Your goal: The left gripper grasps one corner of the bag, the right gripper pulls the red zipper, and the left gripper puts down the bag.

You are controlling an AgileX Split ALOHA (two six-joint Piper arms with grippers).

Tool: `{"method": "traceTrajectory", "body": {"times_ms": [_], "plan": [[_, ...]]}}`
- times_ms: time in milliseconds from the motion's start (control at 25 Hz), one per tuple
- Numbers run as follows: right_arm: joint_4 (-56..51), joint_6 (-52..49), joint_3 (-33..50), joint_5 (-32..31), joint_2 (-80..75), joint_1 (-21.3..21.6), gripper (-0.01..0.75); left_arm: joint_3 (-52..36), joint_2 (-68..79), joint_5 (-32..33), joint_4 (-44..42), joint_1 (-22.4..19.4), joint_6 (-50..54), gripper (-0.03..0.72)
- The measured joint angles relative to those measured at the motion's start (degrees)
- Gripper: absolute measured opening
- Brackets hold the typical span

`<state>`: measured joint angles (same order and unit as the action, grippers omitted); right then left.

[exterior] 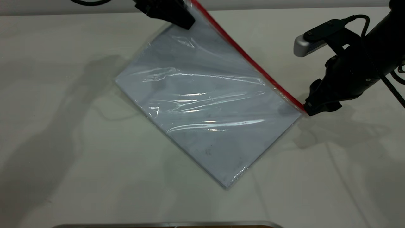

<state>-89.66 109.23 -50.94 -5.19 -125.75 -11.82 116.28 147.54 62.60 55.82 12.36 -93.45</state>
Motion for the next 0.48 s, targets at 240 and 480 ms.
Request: {"method": "traceTrajectory", "body": {"times_ms": [240,480], "plan": [[-1.43,0.00,-0.30,4.29,3.60,0.00,0.570,0.00,-0.96,-7.62,-4.01,0.12,9.36,0.579],[-3.19,-0.07,-2.43,1.25,11.70,0.00,0.575,0.00,-7.10,-15.36,-12.99,0.12,25.89,0.627]]}}
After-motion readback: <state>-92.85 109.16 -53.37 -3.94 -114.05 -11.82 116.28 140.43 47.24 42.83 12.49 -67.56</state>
